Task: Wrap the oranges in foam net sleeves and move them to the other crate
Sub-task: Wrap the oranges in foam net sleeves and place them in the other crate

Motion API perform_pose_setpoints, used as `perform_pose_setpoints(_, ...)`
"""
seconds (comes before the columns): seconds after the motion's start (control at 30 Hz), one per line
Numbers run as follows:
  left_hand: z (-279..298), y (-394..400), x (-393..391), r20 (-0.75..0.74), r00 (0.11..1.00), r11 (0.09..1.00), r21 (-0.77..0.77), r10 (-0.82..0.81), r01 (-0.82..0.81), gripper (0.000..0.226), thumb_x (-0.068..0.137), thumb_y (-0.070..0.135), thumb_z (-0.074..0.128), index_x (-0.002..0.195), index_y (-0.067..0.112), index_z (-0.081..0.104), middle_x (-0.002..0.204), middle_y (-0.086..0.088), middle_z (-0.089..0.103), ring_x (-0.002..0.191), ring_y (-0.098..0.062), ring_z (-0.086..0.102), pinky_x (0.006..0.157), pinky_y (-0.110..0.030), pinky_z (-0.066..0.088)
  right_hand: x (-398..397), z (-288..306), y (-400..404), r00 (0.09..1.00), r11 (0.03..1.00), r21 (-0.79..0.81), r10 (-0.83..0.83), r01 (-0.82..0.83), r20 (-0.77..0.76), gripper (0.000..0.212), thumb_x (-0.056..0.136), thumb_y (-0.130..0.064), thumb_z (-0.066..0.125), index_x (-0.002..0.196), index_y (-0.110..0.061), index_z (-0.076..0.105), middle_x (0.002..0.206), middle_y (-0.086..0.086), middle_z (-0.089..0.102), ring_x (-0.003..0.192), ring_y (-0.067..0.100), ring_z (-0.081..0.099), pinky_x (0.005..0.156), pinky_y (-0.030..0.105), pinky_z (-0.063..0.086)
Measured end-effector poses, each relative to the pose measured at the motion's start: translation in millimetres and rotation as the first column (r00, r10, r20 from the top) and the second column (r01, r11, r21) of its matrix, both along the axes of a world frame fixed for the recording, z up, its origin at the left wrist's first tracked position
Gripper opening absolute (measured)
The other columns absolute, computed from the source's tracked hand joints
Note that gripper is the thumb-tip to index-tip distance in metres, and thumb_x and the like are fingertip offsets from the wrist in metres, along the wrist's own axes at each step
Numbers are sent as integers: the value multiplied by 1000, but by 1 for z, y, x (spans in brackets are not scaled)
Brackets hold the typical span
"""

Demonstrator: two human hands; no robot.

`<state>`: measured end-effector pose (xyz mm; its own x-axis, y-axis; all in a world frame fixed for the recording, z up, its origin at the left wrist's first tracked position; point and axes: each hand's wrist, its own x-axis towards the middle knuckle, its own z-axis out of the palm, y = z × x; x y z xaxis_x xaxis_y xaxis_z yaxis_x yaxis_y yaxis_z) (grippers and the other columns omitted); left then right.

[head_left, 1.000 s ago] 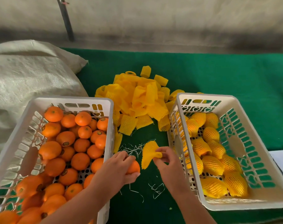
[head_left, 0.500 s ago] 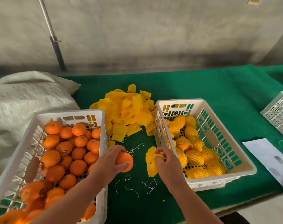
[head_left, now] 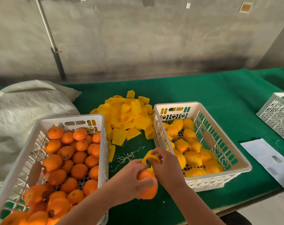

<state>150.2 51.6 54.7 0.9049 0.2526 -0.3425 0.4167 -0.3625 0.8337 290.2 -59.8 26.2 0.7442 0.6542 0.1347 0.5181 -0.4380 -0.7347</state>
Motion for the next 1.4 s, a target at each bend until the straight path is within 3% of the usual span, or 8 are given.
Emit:
perform_pose_setpoints(0.2,-8,12,10,-199,940,866,-371,279,-336,25,95,43,69,113,29,58,119,-1,51,105,-35,64,64,-31,62,-2,-4,-1,994,992,-64,108,-108,-2,37,90,-23,73,121,-41,62,107,-17,59,95,6,58,79,23,54)
perform_pose_setpoints(0.37,0,39,1,-322,754,452,-643,572,-618,58,74,47,82,118,22,54,124,-22,56,100,-39,71,66,-41,62,-5,-11,-9,957,938,-241,277,-250,85,73,87,-7,72,139,-49,41,131,-13,37,99,9,60,71,22,57)
perform_pose_setpoints(0.47,10,59,-2,-426,699,113,-805,574,-583,53,82,44,78,120,15,56,116,-24,63,90,-37,68,59,-42,62,-14,-13,-11,880,879,-328,426,-347,210,77,88,-7,72,141,-48,35,147,-13,30,80,13,65,61,21,57)
perform_pose_setpoints(0.57,14,71,1,-451,682,-45,-850,576,-524,43,95,46,66,114,9,59,102,-23,65,88,-36,65,69,-49,65,-20,-12,-10,839,843,-390,484,-370,249,73,84,-4,72,137,-43,39,152,-9,30,66,15,63,48,17,47)
perform_pose_setpoints(0.73,12,70,10,-492,609,-109,-825,622,-555,48,97,48,62,117,4,60,111,-25,64,93,-38,63,87,-55,57,-23,-8,-6,840,833,-415,487,-365,240,63,86,-4,69,134,-38,44,156,-5,30,67,15,64,48,17,46)
perform_pose_setpoints(0.87,9,70,15,-480,574,-89,-812,664,-577,46,97,49,60,114,7,62,109,-22,68,97,-37,66,95,-57,50,-27,-9,-6,799,796,-447,548,-408,247,78,80,-7,74,142,-43,41,159,-4,29,55,10,60,43,8,19)
perform_pose_setpoints(1.03,8,71,15,-457,561,-54,-806,690,-590,44,97,51,61,117,12,61,113,-19,70,97,-37,68,101,-54,48,-25,-13,-2,861,820,-475,460,-319,215,60,89,-5,62,138,-35,44,167,2,19,78,18,70,61,23,55)
perform_pose_setpoints(1.4,9,59,26,-416,556,28,-783,719,-621,49,96,51,62,127,15,57,117,-21,70,101,-40,70,93,-55,52,-43,-17,9,856,762,-561,488,-323,169,61,91,-1,55,143,-31,45,172,8,15,92,26,72,75,31,59)
